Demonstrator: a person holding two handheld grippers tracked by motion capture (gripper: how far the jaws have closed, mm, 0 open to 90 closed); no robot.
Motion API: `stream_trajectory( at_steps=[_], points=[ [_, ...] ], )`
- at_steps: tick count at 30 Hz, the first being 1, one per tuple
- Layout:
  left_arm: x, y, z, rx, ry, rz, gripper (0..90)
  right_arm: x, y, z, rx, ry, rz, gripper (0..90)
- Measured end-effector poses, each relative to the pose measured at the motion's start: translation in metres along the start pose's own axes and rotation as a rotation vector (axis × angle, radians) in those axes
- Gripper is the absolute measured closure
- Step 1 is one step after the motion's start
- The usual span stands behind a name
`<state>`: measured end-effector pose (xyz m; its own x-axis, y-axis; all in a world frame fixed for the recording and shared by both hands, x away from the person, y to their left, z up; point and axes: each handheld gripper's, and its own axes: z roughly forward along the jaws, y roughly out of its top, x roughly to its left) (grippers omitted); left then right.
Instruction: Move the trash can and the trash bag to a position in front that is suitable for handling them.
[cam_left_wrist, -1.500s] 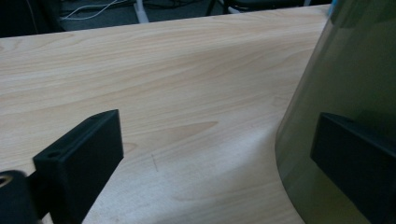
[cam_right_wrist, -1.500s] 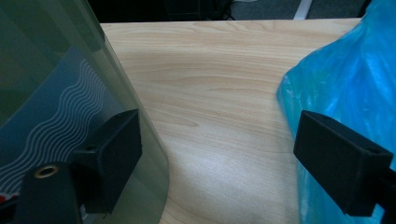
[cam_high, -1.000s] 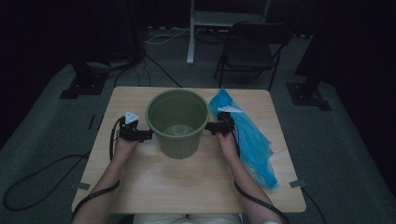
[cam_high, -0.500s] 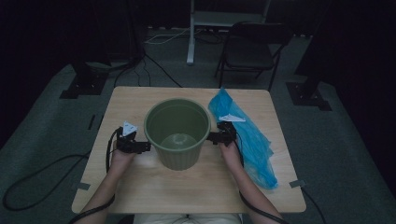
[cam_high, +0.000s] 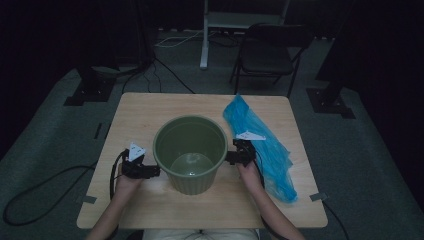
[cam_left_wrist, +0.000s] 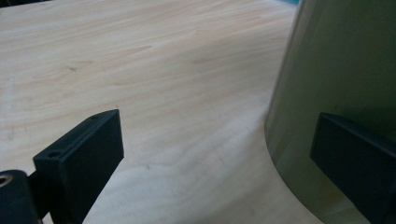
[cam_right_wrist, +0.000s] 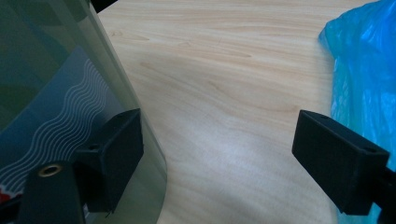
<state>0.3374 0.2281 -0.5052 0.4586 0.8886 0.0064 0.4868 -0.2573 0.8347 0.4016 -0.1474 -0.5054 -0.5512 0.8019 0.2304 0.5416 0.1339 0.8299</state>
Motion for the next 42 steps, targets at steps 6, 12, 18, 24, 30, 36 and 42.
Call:
stream_trajectory(
  at_steps=[6,12,18,24,30,36,42],
  points=[
    [-0.008,-0.008,-0.010,-0.008,0.010,0.014,3.1,0.005,-0.006,-0.007,0.001,0.009,-0.001,15.9],
    [-0.015,-0.015,-0.021,-0.001,-0.001,0.020,3.1,0.013,-0.012,-0.016,0.012,0.016,-0.024,15.9],
    [-0.022,-0.021,-0.028,0.001,-0.006,0.022,3.1,0.016,-0.016,-0.023,0.028,0.029,-0.020,15.9],
    [-0.029,-0.026,-0.029,0.017,-0.019,0.033,3.1,0.017,-0.022,-0.028,0.032,0.056,-0.006,15.9],
    [-0.031,-0.029,-0.028,0.011,-0.023,0.022,3.1,0.020,-0.028,-0.035,0.028,0.059,-0.011,15.6],
    [-0.025,-0.034,-0.028,0.015,-0.046,0.029,3.1,0.010,-0.021,-0.034,0.011,0.019,-0.018,12.5],
    [-0.018,-0.044,-0.036,0.028,-0.052,0.018,3.1,-0.025,0.005,-0.024,0.002,-0.054,0.058,11.5]
  ],
)
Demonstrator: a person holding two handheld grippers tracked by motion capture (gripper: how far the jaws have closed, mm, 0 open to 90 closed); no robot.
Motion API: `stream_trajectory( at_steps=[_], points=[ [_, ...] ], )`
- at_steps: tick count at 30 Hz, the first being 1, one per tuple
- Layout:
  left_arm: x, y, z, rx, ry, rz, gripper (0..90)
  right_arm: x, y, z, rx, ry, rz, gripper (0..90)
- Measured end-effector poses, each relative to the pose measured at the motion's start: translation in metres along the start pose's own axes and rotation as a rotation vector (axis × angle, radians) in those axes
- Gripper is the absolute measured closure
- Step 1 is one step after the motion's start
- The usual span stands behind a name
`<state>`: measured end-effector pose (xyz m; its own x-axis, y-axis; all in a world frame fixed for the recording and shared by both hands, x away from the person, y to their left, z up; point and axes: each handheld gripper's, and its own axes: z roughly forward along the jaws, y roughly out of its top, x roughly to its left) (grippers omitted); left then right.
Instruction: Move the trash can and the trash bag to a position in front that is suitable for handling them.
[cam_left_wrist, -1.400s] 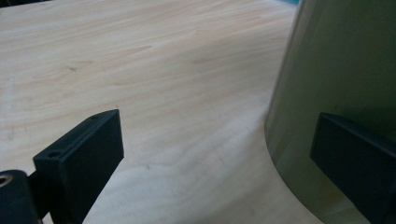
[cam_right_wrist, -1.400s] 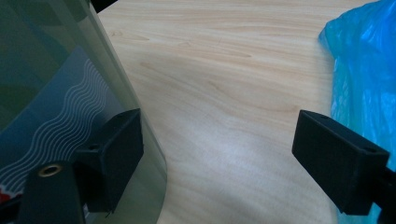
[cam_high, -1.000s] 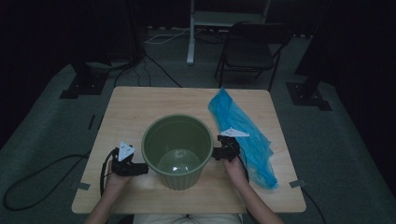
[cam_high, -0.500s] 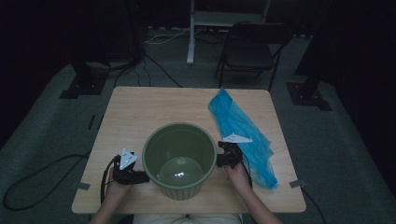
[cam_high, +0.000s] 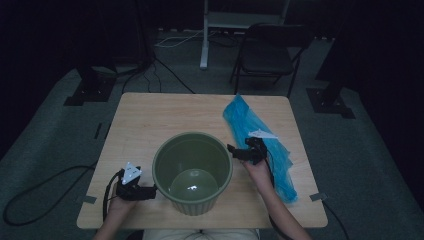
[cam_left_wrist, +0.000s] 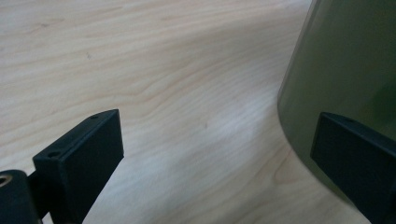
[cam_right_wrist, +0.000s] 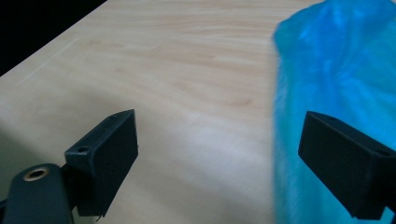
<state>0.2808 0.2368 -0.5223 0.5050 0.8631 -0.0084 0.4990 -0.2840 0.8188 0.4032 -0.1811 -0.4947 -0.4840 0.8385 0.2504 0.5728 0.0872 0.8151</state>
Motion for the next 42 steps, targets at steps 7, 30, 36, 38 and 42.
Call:
stream_trajectory(
  at_steps=[7,30,36,38,42],
  points=[
    [0.005,-0.012,-0.004,-0.002,-0.002,-0.038,3.1,-0.022,0.025,0.035,0.044,-0.086,0.005,12.9],
    [0.004,-0.014,-0.002,-0.016,-0.011,-0.046,3.1,-0.047,0.030,0.110,0.171,-0.371,0.017,47.9],
    [0.001,-0.015,0.001,0.004,-0.019,-0.031,3.1,-0.046,0.026,0.103,0.173,-0.358,-0.018,76.2],
    [0.001,-0.016,0.001,0.010,-0.021,-0.031,3.1,-0.046,0.025,0.100,0.181,-0.336,-0.037,81.2],
    [0.001,-0.016,0.001,0.009,-0.019,-0.027,3.1,-0.040,0.016,0.092,0.177,-0.308,-0.087,84.8]
  ],
)
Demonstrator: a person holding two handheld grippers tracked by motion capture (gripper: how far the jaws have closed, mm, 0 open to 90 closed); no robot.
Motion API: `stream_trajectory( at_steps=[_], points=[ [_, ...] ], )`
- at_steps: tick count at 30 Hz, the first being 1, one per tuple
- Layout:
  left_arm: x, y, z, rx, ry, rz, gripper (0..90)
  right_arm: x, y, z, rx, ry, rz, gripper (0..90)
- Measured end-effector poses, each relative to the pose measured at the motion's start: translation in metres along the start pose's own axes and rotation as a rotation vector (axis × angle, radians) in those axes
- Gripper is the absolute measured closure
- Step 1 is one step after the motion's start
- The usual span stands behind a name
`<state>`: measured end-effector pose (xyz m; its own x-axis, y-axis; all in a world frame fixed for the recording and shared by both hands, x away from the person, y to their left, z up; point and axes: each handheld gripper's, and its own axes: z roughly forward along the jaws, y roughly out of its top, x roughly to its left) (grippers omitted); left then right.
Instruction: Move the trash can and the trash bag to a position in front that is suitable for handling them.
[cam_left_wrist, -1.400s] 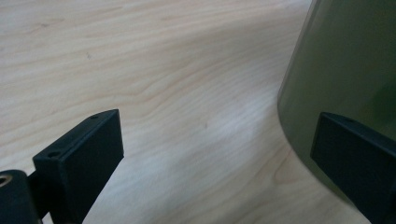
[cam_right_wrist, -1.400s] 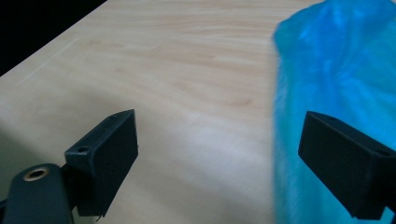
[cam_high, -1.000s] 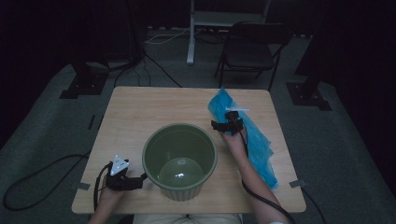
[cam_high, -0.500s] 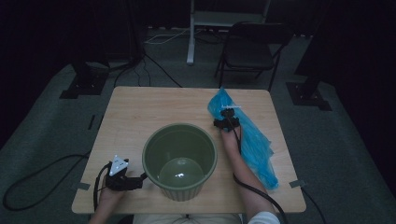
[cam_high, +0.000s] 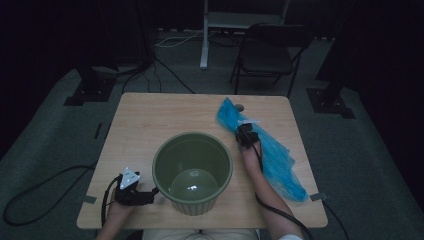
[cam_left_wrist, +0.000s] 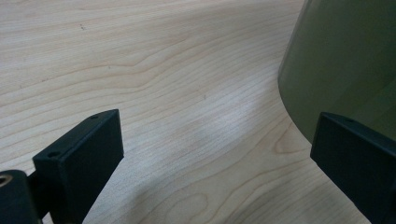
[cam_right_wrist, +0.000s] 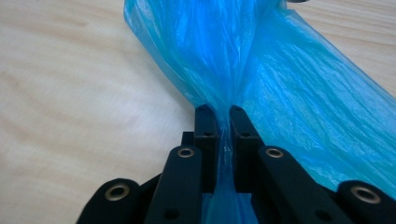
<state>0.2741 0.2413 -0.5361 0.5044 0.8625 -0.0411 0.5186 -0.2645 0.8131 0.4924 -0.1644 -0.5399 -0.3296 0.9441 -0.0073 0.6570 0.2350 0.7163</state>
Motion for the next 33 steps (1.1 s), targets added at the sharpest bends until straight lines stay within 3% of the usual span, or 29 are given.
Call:
stream_trajectory(
  at_steps=[4,8,14,15,18,21,24,28,33],
  points=[
    [0.001,0.000,0.001,0.001,0.004,0.000,3.1,0.006,-0.009,-0.009,-0.014,0.035,-0.034,87.3],
    [-0.002,-0.001,0.000,0.004,0.003,0.021,3.1,0.015,-0.013,-0.018,-0.047,0.096,-0.103,87.6],
    [0.001,-0.002,-0.004,-0.003,0.010,0.011,3.1,0.030,-0.025,-0.040,-0.068,0.245,-0.198,87.1],
    [0.000,-0.002,-0.004,-0.004,0.013,0.009,3.1,0.032,-0.028,-0.043,-0.057,0.271,-0.201,83.6],
    [0.001,-0.003,-0.004,-0.003,0.014,0.011,3.1,0.042,-0.039,-0.057,-0.037,0.342,-0.223,61.3],
    [0.000,-0.004,-0.004,0.002,0.014,0.015,3.1,0.044,-0.044,-0.073,-0.055,0.375,-0.202,44.4],
    [0.000,-0.003,-0.004,0.000,0.012,0.015,3.1,0.039,-0.045,-0.090,-0.052,0.399,-0.171,33.2],
    [0.000,-0.003,-0.006,-0.006,0.009,0.012,3.1,0.021,-0.053,-0.117,-0.074,0.391,-0.113,20.8],
    [0.001,-0.006,-0.005,-0.001,0.003,0.001,3.1,-0.016,-0.082,-0.155,-0.072,0.321,-0.056,20.5]
  ],
)
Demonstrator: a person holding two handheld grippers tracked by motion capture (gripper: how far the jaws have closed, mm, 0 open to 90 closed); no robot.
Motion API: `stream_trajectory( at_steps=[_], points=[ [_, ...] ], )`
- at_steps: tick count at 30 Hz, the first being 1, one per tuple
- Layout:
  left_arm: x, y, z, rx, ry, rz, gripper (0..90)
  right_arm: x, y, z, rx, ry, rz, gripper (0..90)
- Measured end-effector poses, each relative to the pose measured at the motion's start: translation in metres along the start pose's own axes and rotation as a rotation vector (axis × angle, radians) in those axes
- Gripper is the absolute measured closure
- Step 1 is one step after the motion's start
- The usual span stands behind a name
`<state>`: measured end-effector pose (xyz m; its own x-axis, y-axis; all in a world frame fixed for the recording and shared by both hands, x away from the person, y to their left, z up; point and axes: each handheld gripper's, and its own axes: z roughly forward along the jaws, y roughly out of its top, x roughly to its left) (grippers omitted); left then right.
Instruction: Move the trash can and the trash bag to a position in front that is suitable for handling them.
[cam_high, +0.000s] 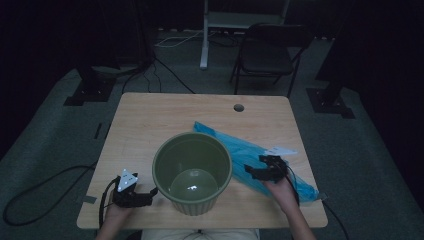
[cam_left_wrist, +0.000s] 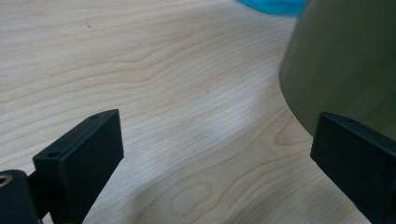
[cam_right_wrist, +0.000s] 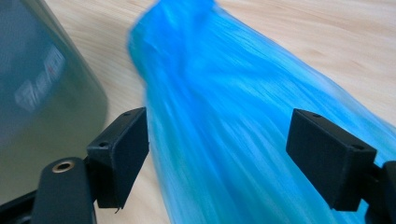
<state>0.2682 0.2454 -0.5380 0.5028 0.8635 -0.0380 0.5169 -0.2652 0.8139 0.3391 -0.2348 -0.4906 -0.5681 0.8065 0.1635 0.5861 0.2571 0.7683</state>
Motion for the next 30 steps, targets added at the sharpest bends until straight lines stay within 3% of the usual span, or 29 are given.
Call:
stream_trajectory(
  at_steps=[4,5,7,9,15,21,23,25,26,27,30],
  points=[
    [-0.004,0.000,0.001,0.011,-0.010,0.009,3.1,-0.010,-0.025,-0.028,0.029,-0.034,0.051,18.5],
    [-0.004,0.000,0.001,0.011,-0.010,0.009,3.1,-0.010,-0.025,-0.028,0.029,-0.034,0.051,18.5],
    [-0.006,0.000,0.003,0.015,-0.014,0.017,3.1,-0.014,-0.049,-0.044,0.069,-0.073,0.072,18.6],
    [-0.007,0.000,0.003,0.017,-0.016,0.019,3.1,-0.014,-0.062,-0.049,0.085,-0.091,0.086,20.5],
    [-0.006,0.000,0.005,0.020,-0.018,0.010,3.1,-0.014,-0.081,-0.041,0.126,-0.153,0.069,22.4],
    [-0.004,0.001,0.004,0.015,-0.010,0.012,3.1,-0.012,-0.082,-0.026,0.168,-0.218,-0.017,24.3],
    [-0.002,0.001,0.003,0.007,-0.008,0.004,3.1,-0.010,-0.080,-0.024,0.157,-0.229,-0.050,34.4],
    [-0.001,0.001,0.003,0.005,-0.006,0.000,3.1,-0.015,-0.077,-0.024,0.150,-0.191,-0.036,55.4],
    [-0.001,0.002,0.002,0.003,-0.008,0.000,3.1,-0.019,-0.074,-0.024,0.151,-0.203,-0.028,71.3],
    [-0.001,0.002,0.002,0.002,-0.009,-0.002,3.1,-0.025,-0.071,-0.023,0.159,-0.209,-0.024,81.4],
    [0.000,0.002,0.001,-0.002,-0.007,-0.004,3.1,-0.046,-0.055,-0.018,0.151,-0.242,-0.007,89.5]
  ],
)
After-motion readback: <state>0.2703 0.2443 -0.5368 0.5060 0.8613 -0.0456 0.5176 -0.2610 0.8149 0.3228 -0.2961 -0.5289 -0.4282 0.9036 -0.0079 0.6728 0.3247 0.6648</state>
